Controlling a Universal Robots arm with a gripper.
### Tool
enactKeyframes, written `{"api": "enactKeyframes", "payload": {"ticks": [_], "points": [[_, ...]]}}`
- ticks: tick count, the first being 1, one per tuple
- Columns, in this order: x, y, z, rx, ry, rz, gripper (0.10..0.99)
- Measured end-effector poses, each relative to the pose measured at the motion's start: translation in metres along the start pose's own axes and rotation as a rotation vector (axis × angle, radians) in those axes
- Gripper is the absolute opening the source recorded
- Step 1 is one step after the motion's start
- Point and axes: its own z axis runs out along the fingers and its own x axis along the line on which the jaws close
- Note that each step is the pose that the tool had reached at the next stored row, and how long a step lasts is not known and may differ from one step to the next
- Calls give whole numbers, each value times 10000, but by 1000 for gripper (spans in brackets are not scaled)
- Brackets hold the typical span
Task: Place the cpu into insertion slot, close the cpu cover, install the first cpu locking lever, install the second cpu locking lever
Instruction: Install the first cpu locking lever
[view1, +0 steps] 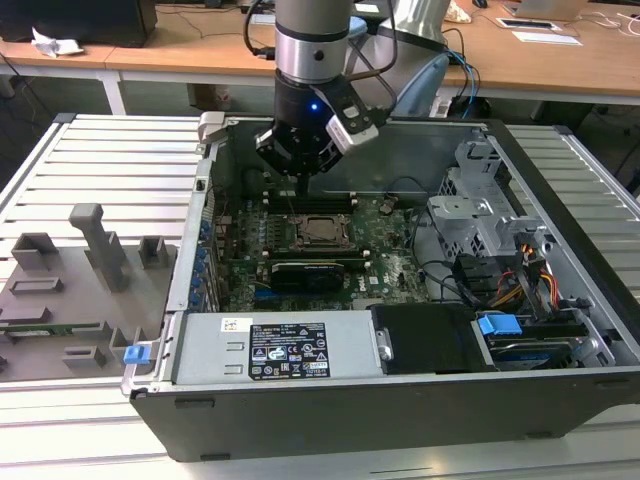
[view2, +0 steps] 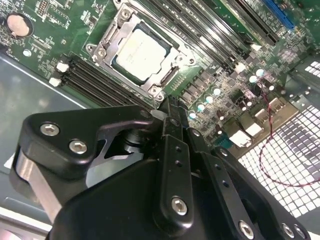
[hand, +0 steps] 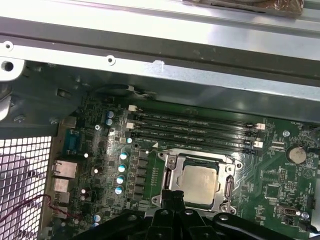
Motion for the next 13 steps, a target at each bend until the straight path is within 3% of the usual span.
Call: {"api": "enactKeyframes", "payload": {"ticks": [10, 13], "points": [[170, 8, 17, -2, -5, -6, 106], [184, 10, 31, -5, -8, 55, 106]]}}
